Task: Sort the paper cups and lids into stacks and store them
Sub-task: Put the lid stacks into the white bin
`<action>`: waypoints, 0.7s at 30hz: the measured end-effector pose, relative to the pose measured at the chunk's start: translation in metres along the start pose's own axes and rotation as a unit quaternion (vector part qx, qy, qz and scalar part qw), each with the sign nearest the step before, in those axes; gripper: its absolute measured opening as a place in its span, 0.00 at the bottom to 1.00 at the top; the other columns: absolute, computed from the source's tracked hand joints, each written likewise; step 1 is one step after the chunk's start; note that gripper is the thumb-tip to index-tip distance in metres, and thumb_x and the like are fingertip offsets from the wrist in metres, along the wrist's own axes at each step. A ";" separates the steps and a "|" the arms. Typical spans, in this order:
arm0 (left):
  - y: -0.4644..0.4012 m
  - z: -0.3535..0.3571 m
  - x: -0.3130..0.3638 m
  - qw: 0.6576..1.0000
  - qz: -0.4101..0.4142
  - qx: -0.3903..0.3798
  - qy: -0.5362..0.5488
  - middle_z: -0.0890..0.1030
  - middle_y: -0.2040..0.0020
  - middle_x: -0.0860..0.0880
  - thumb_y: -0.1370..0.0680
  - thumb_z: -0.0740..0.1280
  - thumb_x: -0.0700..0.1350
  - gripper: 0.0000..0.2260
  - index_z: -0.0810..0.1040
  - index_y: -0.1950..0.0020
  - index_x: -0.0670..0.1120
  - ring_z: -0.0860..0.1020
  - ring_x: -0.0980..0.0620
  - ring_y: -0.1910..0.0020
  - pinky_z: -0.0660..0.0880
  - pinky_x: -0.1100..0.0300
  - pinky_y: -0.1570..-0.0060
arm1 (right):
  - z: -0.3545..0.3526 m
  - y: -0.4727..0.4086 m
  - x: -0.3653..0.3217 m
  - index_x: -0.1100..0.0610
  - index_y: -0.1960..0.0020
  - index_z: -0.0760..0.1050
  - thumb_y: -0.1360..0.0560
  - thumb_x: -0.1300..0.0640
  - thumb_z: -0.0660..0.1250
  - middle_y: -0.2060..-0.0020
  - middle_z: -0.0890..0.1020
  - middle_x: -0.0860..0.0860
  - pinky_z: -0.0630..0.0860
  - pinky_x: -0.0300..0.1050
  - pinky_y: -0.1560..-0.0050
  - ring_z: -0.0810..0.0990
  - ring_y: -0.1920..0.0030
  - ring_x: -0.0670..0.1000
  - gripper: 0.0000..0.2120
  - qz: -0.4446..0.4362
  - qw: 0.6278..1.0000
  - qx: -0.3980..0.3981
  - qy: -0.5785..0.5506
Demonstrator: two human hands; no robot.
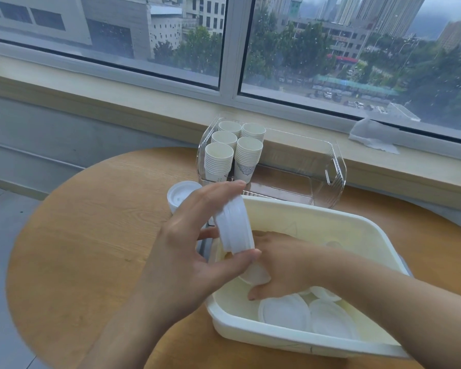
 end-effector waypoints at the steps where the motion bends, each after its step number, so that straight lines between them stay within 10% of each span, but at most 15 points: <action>1: 0.000 0.000 -0.001 1.000 0.000 0.000 -0.003 0.76 0.30 0.64 0.31 0.81 0.52 0.34 0.74 0.27 0.61 0.74 0.59 0.28 0.75 0.73 0.44 | -0.001 0.001 -0.001 0.48 0.23 0.68 0.26 0.41 0.75 0.28 0.73 0.46 0.65 0.41 0.35 0.70 0.32 0.50 0.35 -0.010 1.000 0.004 0.007; 9: -0.002 0.002 -0.002 1.000 0.000 0.001 -0.007 0.76 0.30 0.64 0.31 0.84 0.50 0.36 0.73 0.27 0.62 0.74 0.59 0.29 0.76 0.72 0.44 | -0.003 0.005 -0.008 0.47 0.39 0.70 0.33 0.51 0.79 0.51 0.83 0.52 0.77 0.49 0.48 0.81 0.53 0.57 0.27 -0.023 0.998 0.016 0.061; 21: -0.008 0.002 -0.005 1.000 0.001 -0.013 -0.024 0.75 0.30 0.65 0.31 0.81 0.53 0.35 0.72 0.26 0.64 0.73 0.59 0.28 0.76 0.72 0.46 | -0.010 0.006 0.013 0.44 0.28 0.71 0.28 0.28 0.69 0.46 0.78 0.46 0.71 0.48 0.44 0.76 0.42 0.53 0.34 0.088 0.989 -0.098 0.068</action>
Point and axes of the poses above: each hand's wrist, its own y-axis away from the middle knuckle, its own z-axis out of the palm, x = y × z, the point moved 4 cm from there along -y, towards the middle knuckle
